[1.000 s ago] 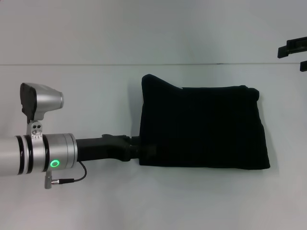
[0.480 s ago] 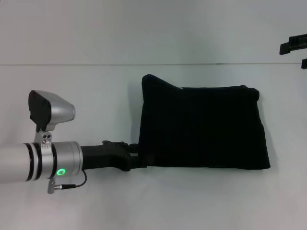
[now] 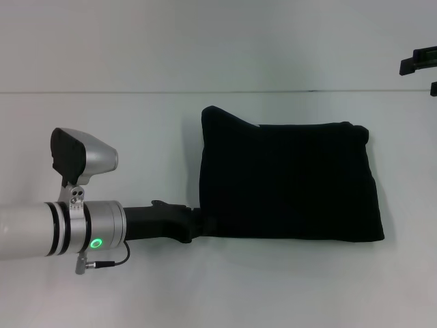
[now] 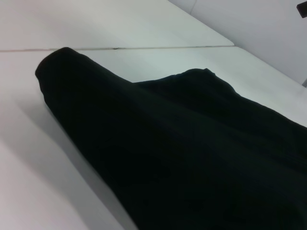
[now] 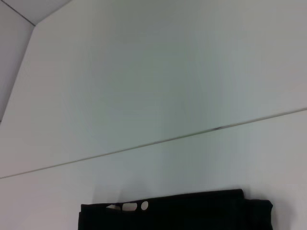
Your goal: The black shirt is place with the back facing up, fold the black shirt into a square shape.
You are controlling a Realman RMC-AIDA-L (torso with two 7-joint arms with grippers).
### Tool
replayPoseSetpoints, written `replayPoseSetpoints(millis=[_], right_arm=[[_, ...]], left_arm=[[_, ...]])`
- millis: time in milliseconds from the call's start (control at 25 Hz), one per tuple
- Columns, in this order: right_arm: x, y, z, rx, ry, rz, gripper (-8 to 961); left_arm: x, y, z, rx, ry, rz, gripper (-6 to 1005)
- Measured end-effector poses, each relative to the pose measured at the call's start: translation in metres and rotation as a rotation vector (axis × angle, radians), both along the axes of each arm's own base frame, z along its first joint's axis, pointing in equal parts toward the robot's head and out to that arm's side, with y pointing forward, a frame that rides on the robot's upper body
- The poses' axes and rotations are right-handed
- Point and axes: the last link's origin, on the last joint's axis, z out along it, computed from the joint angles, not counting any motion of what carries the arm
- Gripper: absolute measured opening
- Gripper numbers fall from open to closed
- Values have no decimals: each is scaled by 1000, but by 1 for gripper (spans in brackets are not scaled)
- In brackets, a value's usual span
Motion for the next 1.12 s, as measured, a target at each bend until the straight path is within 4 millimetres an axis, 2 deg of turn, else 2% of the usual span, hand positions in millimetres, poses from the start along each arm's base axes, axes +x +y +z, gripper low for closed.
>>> replayPoseSetpoints(millis=[40, 280, 440, 560, 680, 920, 1120], right_arm=[[0, 0, 0, 2, 2, 0, 929], [0, 0, 1, 7, 6, -1, 929], [0, 0, 1, 7, 6, -2, 928], [0, 0, 1, 6, 6, -1, 928], [0, 0, 1, 4, 6, -1, 928], [1, -1, 0, 2, 6, -2, 928], [2, 0, 0, 3, 6, -1, 928]], left_arm=[[-1, 0, 0, 1, 0, 2, 394], [0, 0, 0, 6, -9, 2, 264], [8, -3, 1, -31, -42, -24, 177], [12, -6, 6, -57, -77, -40, 109], [8, -11, 16, -62, -94, -38, 41], [-8, -22, 26, -48, -82, -16, 60], [-8, -25, 16, -25, -56, -99, 83]])
